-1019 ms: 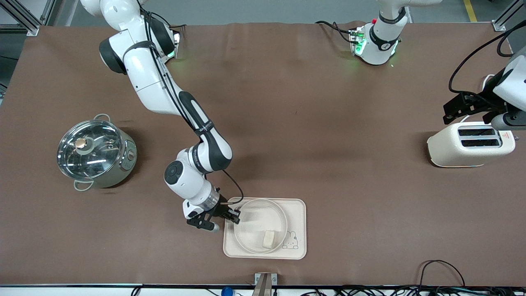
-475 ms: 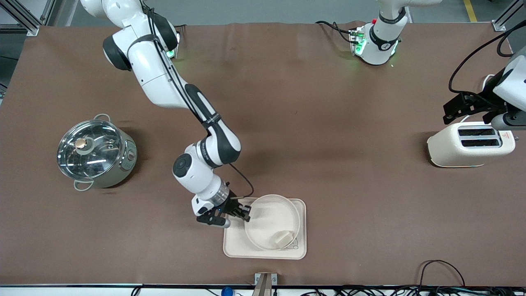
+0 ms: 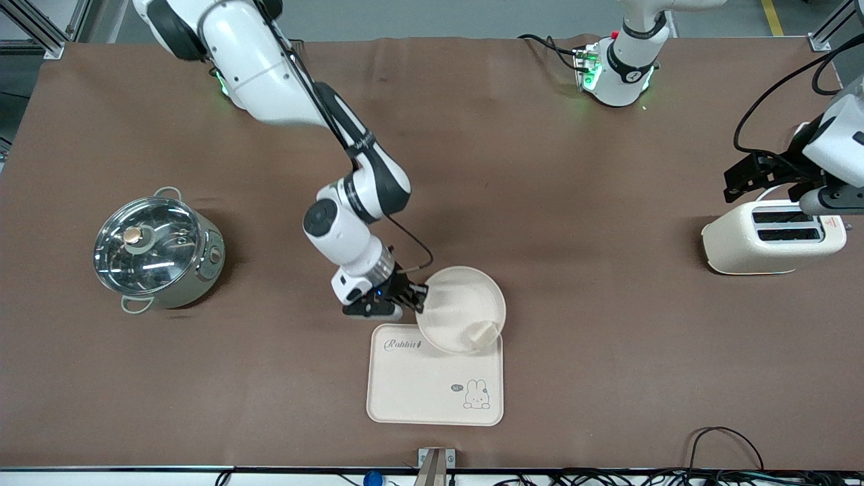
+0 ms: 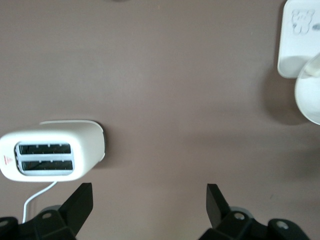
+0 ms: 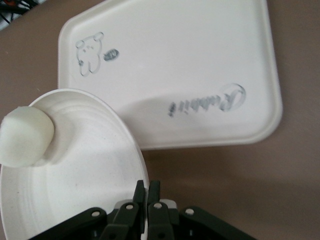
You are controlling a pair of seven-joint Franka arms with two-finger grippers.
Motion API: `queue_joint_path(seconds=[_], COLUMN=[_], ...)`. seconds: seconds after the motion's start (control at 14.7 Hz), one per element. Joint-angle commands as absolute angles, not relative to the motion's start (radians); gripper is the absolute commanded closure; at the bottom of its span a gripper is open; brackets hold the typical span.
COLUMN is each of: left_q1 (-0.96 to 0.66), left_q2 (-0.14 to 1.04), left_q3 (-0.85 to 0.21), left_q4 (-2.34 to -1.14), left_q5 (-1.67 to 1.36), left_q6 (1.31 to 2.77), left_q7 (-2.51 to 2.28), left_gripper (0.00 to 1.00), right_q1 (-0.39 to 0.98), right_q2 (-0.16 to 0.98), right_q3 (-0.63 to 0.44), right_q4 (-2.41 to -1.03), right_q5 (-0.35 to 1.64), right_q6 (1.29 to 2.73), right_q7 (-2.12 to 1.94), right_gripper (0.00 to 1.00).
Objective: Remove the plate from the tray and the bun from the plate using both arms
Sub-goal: 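Lift the plate off the tray while the left gripper reaches toward it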
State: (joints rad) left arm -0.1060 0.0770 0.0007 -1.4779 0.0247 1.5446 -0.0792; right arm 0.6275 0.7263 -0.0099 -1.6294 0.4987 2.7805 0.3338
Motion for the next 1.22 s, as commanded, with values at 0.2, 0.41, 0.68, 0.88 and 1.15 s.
queue_joint_path(seconds=[0.2,0.41,0.68,0.88,1.15], left_q1=[-0.117,-0.138,-0.156,-0.237,-0.325], left_q2=[0.055,0.070,0.176,0.274,0.406], left_q3=[-0.005,-0.063,-0.216,-0.232,-0.232], left_q4=[-1.561,-1.634,-1.660,-1.658,-1.651], left_q5=[-0.093,-0.130,-0.106,-0.065,-0.015], left_q6=[1.531,1.638,1.811,1.943,2.113], left_q7=[-0.159,-0.263,-0.492,-0.595,-0.672], left_gripper=[0.00,0.00,0.00,0.00,0.00], right_q1=[0.666,0.670,0.689,0.686,0.680], right_q2=[0.541,0.549,0.586,0.610,0.598], right_q3=[0.002,0.005,0.005,0.005,0.003], right_q4=[-1.985,-1.988,-1.983,-1.950,-1.942], right_q5=[0.495,0.503,0.506,0.512,0.512], right_q6=[2.885,2.918,2.980,2.974,2.968], right_q7=[0.291,0.299,0.305,0.314,0.345], right_gripper=[1.00,1.00,0.97,0.58,0.00])
